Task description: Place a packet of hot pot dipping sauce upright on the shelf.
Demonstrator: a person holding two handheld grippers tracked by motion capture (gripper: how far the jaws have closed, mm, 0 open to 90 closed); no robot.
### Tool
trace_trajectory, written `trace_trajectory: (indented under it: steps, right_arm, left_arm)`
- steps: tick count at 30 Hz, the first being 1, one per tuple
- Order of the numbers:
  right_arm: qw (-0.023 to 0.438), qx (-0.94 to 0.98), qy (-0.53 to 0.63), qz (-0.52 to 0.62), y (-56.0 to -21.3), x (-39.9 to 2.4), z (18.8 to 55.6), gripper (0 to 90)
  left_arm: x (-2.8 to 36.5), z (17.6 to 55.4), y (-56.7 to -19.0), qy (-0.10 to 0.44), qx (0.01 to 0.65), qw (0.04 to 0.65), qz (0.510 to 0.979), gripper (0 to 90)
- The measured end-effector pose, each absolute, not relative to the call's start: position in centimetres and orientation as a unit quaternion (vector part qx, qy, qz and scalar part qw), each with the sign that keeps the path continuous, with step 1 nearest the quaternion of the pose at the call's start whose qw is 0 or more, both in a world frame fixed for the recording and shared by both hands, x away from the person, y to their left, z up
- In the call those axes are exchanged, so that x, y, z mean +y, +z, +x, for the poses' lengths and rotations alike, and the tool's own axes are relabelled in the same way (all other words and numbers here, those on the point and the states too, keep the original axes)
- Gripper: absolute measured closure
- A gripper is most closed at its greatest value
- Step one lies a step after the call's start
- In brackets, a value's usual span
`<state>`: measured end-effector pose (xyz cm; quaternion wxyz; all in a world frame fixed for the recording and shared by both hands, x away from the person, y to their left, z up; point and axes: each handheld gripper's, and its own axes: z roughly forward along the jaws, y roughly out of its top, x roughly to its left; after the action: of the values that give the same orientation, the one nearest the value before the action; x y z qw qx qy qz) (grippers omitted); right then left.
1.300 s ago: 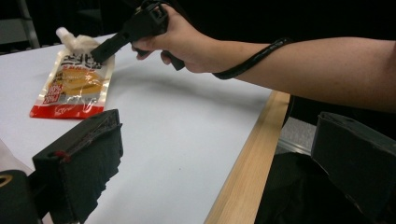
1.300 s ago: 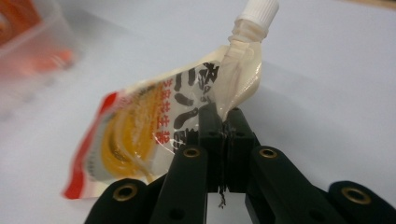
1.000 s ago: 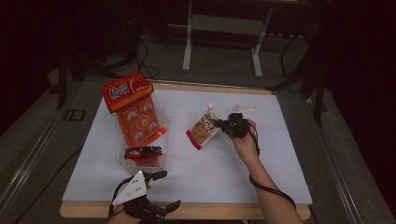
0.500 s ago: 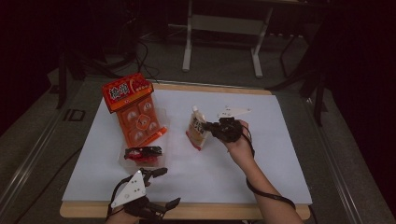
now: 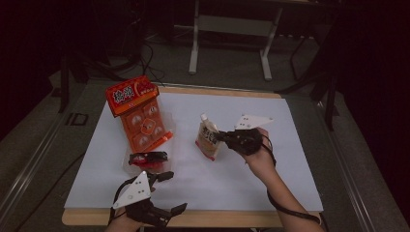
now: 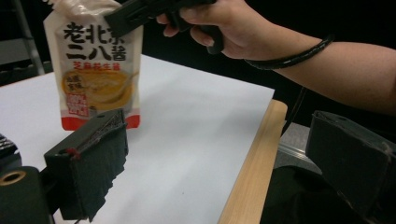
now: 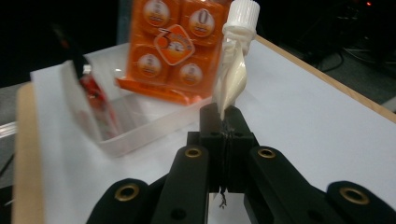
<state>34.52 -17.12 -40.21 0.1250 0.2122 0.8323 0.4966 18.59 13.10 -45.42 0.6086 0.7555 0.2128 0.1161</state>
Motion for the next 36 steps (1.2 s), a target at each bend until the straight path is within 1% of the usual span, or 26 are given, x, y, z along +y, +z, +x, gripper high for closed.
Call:
trace_trajectory:
  steps: [7, 11, 18, 19, 21, 23, 32, 36]
  right_arm:
    - [0.123, 0.839, 0.501, 0.171, -39.1, -18.4, 31.4, 89.2]
    - [0.123, 0.839, 0.508, 0.152, -38.5, -19.0, 29.8, 89.2]
    - [0.111, 0.841, 0.515, 0.124, -37.5, -19.2, 27.7, 89.5]
    - [0.107, 0.84, 0.518, 0.118, -37.3, -19.2, 27.1, 89.5]
    - [0.105, 0.84, 0.521, 0.112, -37.2, -19.2, 26.6, 89.5]
    - [0.098, 0.839, 0.523, 0.109, -37.2, -19.2, 26.2, 89.5]
    - [0.092, 0.839, 0.532, 0.077, -36.4, -19.0, 24.2, 89.5]
    - [0.091, 0.84, 0.531, 0.065, -36.3, -18.6, 23.5, 89.5]
  left_arm:
    - [12.8, 18.9, -44.2, 0.129, 0.206, 0.601, 0.761, 6.4]
    - [12.6, 19.3, -43.8, 0.124, 0.204, 0.6, 0.764, 7.3]
    - [12.2, 20.2, -43.6, 0.121, 0.208, 0.602, 0.762, 9.9]
    - [12.1, 20.5, -43.4, 0.117, 0.212, 0.602, 0.761, 12.2]
    - [11.9, 20.8, -43.1, 0.112, 0.208, 0.604, 0.761, 14.5]
    - [11.6, 21.1, -42.8, 0.117, 0.203, 0.597, 0.767, 14.7]
    - [11.0, 22.2, -41.3, 0.114, 0.185, 0.592, 0.776, 14.7]
    - [10.8, 22.5, -40.8, 0.114, 0.173, 0.594, 0.777, 16.3]
